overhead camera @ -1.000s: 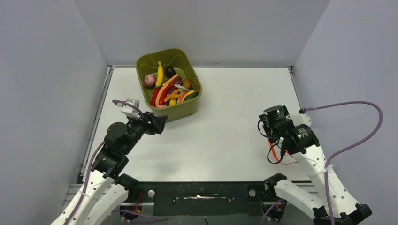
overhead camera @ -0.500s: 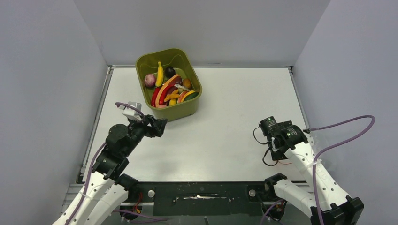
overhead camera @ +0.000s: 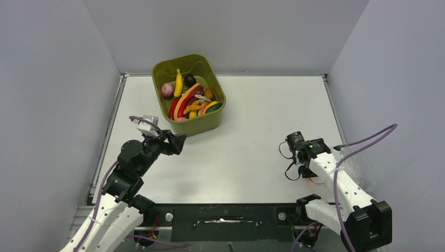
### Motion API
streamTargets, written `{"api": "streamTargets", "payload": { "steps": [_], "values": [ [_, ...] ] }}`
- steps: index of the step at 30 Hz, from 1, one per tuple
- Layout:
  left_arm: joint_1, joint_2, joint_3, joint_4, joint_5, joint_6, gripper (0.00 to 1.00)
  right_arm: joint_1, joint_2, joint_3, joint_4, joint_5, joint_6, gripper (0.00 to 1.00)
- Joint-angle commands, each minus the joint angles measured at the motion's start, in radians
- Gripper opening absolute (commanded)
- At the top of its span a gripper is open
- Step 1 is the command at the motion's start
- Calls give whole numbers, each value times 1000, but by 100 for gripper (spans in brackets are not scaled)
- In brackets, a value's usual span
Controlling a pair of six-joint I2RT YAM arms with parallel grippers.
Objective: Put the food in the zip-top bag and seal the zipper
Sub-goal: Pick up the zipper food storage bag at the corner of the board.
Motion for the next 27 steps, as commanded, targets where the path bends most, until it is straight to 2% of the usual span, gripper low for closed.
{"api": "streamTargets", "payload": {
  "steps": [1, 3, 7, 12, 14, 23, 27],
  "values": [
    [-6, -6, 8, 21, 9, 19, 70, -14, 7, -48, 99, 95, 2, 78],
    [-6, -5, 8, 21, 10, 20, 70, -14, 2, -64, 115, 114, -4, 69],
    [-5, -3, 6, 24, 11, 21, 70, -16, -15, -78, 123, 154, -20, 40],
    [-5, -1, 6, 24, 35, 24, 70, -15, -23, -72, 84, 168, -38, 9],
    [-6, -6, 1, 31, 49, 25, 70, -15, -37, -70, 79, 162, -66, 0],
    [-6, -30, -16, 60, 54, 34, 66, -10, -187, 31, 99, 130, -374, 0],
    [-6, -20, 0, 59, 61, 38, 65, -9, -248, 85, 154, 69, -545, 0]
  ]
}}
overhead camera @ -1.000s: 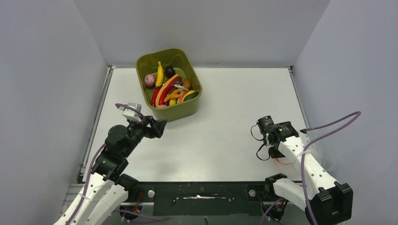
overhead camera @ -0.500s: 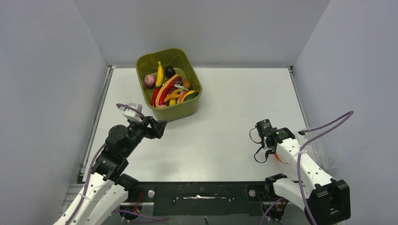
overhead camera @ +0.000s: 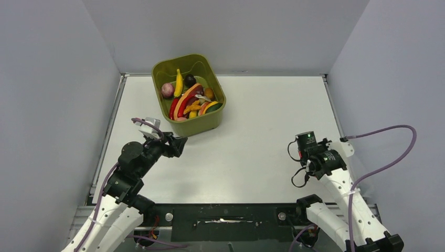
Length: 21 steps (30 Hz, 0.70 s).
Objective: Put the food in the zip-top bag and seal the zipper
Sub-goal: Pick up the zipper food storage bag at the corner of the board.
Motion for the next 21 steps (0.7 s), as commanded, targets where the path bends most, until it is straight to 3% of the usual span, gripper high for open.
{"api": "streamTargets", "payload": {
  "steps": [1, 7, 10, 14, 21],
  "values": [
    [-5, 3, 34, 57, 28, 21, 65, -1, -71, 91, 83, -33, -252, 0],
    [-4, 25, 70, 74, 38, 32, 64, 2, -158, 135, 239, -228, -505, 0],
    [-5, 42, 87, 92, 65, 34, 63, 2, -180, 160, 275, -319, -557, 0],
    [-5, 66, 90, 132, 175, 71, 60, 2, -184, 166, 377, -530, -692, 0],
    [-5, 94, 45, 271, 332, 102, 57, 15, -119, 149, 512, -837, -743, 0]
  ]
}}
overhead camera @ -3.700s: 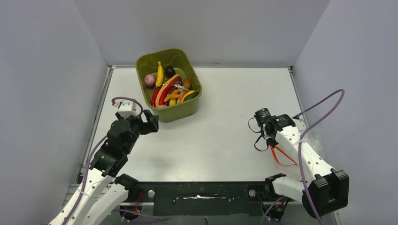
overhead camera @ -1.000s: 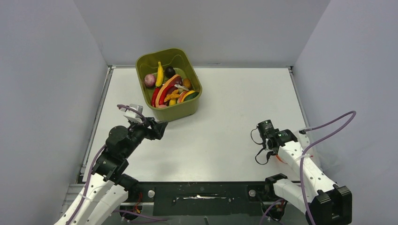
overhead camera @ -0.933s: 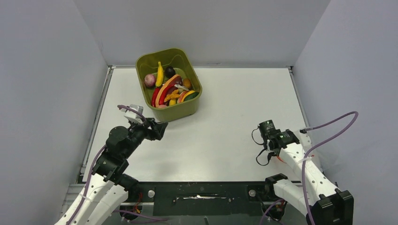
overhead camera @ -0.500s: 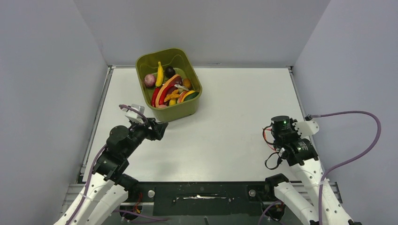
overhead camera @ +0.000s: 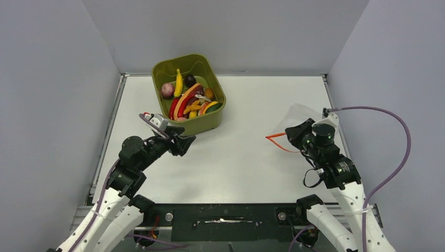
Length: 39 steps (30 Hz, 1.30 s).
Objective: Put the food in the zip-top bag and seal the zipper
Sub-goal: Pick up the zipper food storage bag at the corner of the board, then open the zipper of the food storage bag.
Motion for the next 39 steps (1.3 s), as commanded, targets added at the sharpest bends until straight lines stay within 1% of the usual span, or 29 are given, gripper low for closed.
{"api": "streamTargets", "payload": {
  "steps": [1, 3, 8, 13, 18, 22, 28, 39],
  "values": [
    [-5, 24, 6, 170, 147, 16, 57, 24, 48, 11, 183, -262, -70, 0],
    [-6, 57, 8, 196, 172, -10, 58, 58, 68, 3, 230, -289, -50, 0],
    [-26, 120, 14, 250, 204, -53, 57, 213, 140, 9, 343, -250, -14, 0],
    [-62, 149, -1, 327, 203, -87, 58, 350, 247, 68, 376, -212, -13, 0],
    [-96, 172, -24, 364, 199, -91, 58, 442, 326, 115, 416, -177, -21, 0],
    [-125, 196, -33, 386, 200, -98, 58, 486, 385, 145, 457, -191, -24, 0],
    [-173, 215, -38, 391, 153, -77, 58, 540, 441, 181, 508, -207, -29, 0],
    [-244, 263, -65, 425, 68, -65, 58, 571, 471, 192, 545, -224, -19, 0]
  ]
}}
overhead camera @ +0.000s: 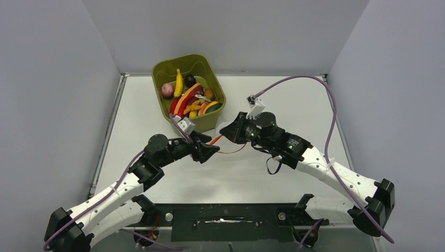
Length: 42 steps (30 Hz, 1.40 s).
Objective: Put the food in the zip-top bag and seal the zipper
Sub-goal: Open the zipper of the food storage bag.
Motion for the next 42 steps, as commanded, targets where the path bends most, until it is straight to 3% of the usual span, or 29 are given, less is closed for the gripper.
{"api": "streamTargets", "payload": {
  "steps": [1, 3, 7, 12, 14, 20, 22, 32, 42],
  "values": [
    [-30, 7, 4, 85, -65, 21, 58, 13, 3, 48, 82, -14, 2, 0],
    [-35, 11, 3, 95, -80, 28, 53, 16, 4, 43, 81, -20, 1, 0],
    [-40, 21, 5, 115, -81, 24, 23, 17, -3, 35, 58, -8, 2, 0],
    [-43, 47, 9, 141, -74, 13, 1, 16, -25, 28, 24, 21, 2, 0],
    [-45, 59, 9, 154, -66, 7, 0, 16, -38, 23, 16, 30, 3, 3],
    [-54, 99, 13, 220, -83, -37, 0, 15, -99, 21, -86, 141, 47, 40],
    [-55, 120, 17, 241, -93, -47, 0, 16, -134, 16, -136, 196, 85, 45],
    [-80, 236, 70, 303, -113, -70, 0, 16, -327, -50, -462, 538, 367, 48],
    [-127, 276, 79, 339, -106, -89, 0, 13, -330, -140, -377, 577, 394, 50]
  ]
}}
